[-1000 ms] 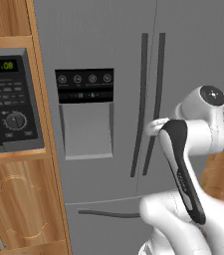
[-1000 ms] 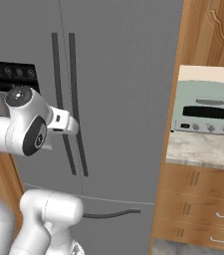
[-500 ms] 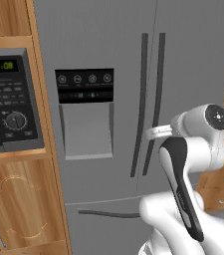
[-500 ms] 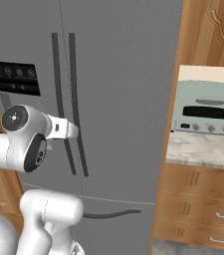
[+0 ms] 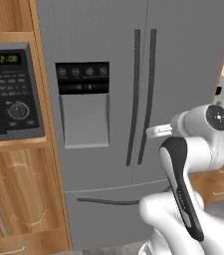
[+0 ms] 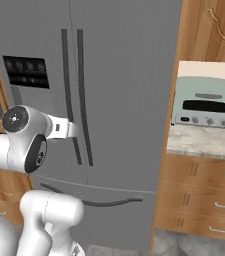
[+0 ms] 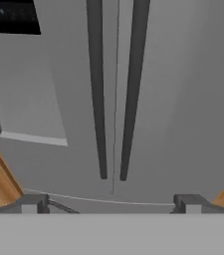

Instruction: Take the cakes from the fridge and place them on the empty tray on the dining counter.

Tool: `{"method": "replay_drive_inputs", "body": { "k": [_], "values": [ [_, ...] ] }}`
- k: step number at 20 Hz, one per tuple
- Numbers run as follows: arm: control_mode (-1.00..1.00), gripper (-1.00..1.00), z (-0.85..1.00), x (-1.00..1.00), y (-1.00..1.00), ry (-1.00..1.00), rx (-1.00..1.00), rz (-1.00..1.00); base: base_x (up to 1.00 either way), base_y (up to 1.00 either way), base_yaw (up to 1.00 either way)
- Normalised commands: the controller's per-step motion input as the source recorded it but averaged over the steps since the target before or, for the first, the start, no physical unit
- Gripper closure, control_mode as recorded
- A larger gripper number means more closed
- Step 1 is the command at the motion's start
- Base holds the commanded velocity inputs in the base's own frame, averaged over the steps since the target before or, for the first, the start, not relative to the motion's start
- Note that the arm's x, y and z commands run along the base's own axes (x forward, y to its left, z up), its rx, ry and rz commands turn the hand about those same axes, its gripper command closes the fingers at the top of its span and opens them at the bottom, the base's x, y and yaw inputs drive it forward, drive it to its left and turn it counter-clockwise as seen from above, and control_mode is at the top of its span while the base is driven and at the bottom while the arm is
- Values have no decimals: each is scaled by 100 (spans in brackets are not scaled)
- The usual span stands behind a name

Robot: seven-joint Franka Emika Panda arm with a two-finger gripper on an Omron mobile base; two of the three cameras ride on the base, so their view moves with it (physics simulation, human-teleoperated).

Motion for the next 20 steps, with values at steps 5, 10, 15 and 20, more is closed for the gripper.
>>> {"method": "replay_drive_inputs", "body": {
  "k": [5, 10, 15, 20],
  "values": [
    [100, -100, 0, 0, 0, 0, 0, 0, -57, 3, 0],
    [100, -100, 0, 0, 0, 0, 0, 0, -43, 7, 0],
    [100, -100, 0, 0, 0, 0, 0, 0, -27, 14, 0],
    [100, -100, 0, 0, 0, 0, 0, 0, -5, 21, 0]
  ]
}}
